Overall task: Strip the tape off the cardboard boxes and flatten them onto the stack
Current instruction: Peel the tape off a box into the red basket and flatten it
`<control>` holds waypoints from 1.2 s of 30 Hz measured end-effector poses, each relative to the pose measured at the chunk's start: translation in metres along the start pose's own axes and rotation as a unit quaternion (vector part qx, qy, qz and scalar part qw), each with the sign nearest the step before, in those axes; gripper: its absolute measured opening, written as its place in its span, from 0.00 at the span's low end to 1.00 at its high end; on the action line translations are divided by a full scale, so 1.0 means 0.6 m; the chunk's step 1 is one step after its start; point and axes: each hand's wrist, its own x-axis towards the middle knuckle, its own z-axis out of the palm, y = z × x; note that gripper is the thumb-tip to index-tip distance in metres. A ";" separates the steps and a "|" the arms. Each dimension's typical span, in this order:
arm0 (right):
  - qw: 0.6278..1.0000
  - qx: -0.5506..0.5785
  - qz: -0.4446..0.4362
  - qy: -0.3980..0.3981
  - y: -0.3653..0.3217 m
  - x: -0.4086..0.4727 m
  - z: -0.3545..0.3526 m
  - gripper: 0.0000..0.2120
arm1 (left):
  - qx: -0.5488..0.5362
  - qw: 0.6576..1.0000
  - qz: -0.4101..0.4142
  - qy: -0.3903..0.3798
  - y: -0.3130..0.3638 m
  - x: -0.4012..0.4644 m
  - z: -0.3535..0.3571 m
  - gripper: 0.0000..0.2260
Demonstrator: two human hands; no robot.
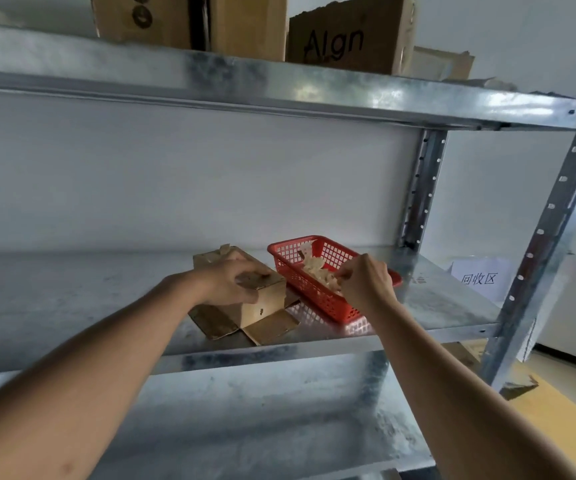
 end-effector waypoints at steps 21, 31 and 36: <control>0.954 0.111 -0.263 -0.094 -0.114 -0.028 0.055 0.16 | 0.127 0.991 -0.020 0.028 0.011 -0.072 -0.012 0.53; 0.939 0.146 -0.217 -0.224 -0.131 -0.040 0.063 0.10 | 0.128 0.989 0.011 0.076 -0.097 -0.097 -0.042 0.40; 0.943 0.109 -0.219 -0.225 -0.149 -0.050 0.059 0.22 | 0.091 0.993 -0.024 0.065 -0.112 -0.089 -0.043 0.53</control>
